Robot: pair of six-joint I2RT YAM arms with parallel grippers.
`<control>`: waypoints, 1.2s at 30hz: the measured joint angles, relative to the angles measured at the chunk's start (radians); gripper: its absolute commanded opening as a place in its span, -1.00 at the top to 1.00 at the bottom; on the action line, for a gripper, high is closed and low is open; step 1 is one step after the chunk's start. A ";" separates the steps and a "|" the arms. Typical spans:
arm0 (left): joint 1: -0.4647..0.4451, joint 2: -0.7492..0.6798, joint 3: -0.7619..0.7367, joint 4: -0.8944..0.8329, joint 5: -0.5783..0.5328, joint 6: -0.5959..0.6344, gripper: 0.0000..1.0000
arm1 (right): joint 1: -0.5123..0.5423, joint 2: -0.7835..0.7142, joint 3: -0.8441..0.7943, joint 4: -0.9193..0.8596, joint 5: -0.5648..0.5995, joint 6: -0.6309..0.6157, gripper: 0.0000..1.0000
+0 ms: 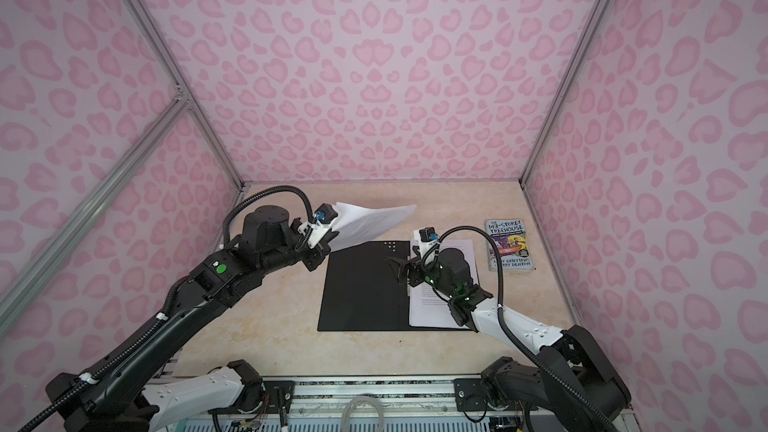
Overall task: Put the files into the folder
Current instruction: 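Carry the sheet toward the folder with left gripper while right lifts cover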
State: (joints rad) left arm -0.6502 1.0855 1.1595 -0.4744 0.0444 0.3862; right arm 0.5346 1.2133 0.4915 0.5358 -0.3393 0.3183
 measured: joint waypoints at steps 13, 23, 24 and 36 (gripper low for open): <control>-0.004 -0.164 -0.200 0.115 -0.137 0.180 0.93 | 0.084 -0.040 0.218 -0.165 -0.008 -0.245 -0.97; -0.005 -0.193 -0.235 0.140 -0.129 0.239 0.93 | 0.178 0.024 0.386 -0.298 0.092 -0.642 -0.94; -0.005 -0.198 -0.239 0.140 -0.129 0.244 0.93 | 0.179 0.029 0.396 -0.310 0.108 -0.665 -0.93; -0.005 -0.235 -0.256 0.159 -0.069 0.277 0.93 | 0.129 0.142 0.583 -0.509 0.132 -0.874 -0.56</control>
State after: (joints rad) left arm -0.6556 0.8505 0.9035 -0.3153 -0.0242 0.6628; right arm 0.6632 1.3552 1.0740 0.0265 -0.2070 -0.5560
